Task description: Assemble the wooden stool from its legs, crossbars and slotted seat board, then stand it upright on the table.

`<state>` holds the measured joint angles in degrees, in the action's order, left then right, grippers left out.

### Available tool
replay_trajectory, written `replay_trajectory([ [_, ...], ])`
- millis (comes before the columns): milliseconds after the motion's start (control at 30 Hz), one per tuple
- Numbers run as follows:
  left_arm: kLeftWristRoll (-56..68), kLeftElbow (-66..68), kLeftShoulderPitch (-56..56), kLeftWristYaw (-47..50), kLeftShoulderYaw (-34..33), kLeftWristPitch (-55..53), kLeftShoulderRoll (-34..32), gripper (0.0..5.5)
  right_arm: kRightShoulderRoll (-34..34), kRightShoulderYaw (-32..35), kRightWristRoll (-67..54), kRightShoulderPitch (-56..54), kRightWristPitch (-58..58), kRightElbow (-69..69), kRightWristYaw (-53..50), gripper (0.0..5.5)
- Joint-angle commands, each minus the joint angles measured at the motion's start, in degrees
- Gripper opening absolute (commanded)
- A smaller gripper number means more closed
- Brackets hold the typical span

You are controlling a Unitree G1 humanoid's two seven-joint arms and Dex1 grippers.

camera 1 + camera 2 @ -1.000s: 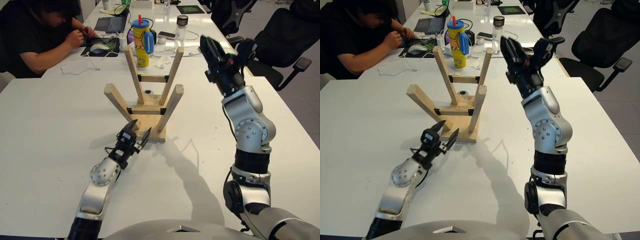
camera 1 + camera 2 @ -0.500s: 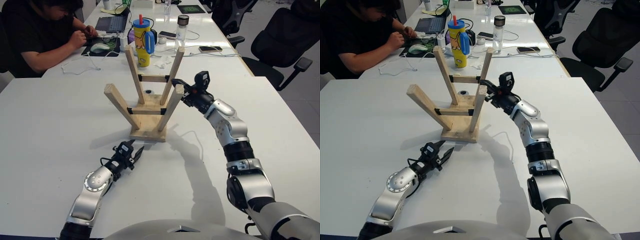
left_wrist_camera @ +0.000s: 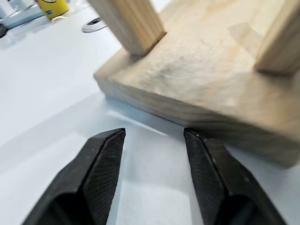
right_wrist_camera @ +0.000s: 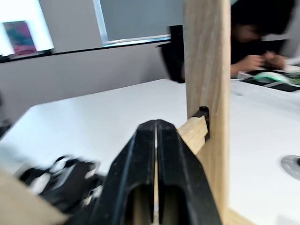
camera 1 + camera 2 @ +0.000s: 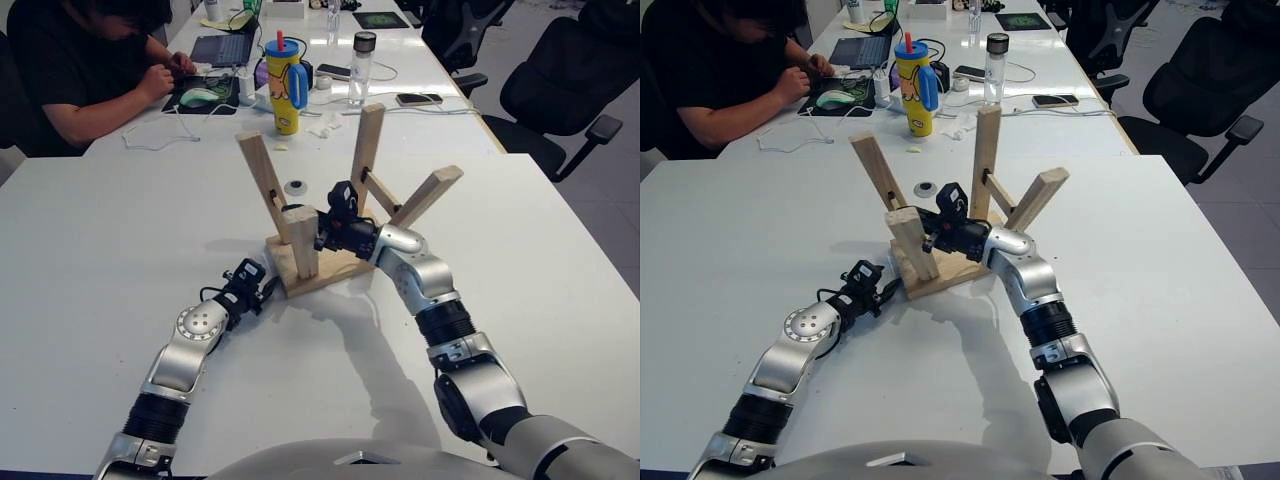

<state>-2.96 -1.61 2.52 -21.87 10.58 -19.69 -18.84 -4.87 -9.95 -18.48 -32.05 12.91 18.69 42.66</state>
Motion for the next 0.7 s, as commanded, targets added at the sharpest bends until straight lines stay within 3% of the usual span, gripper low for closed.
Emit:
replay_trajectory([
  [33, -1.66, 1.52, -2.34, 3.34, 0.15, -3.29, 1.56, 2.35, 1.91, 0.9, 0.36, 7.97, 3.59, -4.5, -6.52, 0.02],
  [267, -2.18, -1.58, -5.2, 8.51, -0.5, -3.76, 4.05, 2.35, 2.9, 0.5, 1.85, 19.21, 10.59, -19.08, -16.59, 0.02],
  [433, -2.56, -10.05, -12.19, 12.52, -3.21, -4.29, 4.77, 2.35, -4.99, 5.04, 1.25, 31.03, 13.5, -32.84, -17.23, 0.02],
  [567, -2.4, -14.91, -15.79, 13.22, -2.9, -6.61, 5.47, 2.35, -10.35, 14.43, 3.47, 33.8, 11.69, -29.73, -20.96, 0.02],
  [700, -1.39, -13.67, -14.07, 13.09, -2.0, -7.38, 7.02, 2.05, -12.39, 15.69, 6.91, 24.99, 8.67, -14.88, -22.99, 0.0],
])
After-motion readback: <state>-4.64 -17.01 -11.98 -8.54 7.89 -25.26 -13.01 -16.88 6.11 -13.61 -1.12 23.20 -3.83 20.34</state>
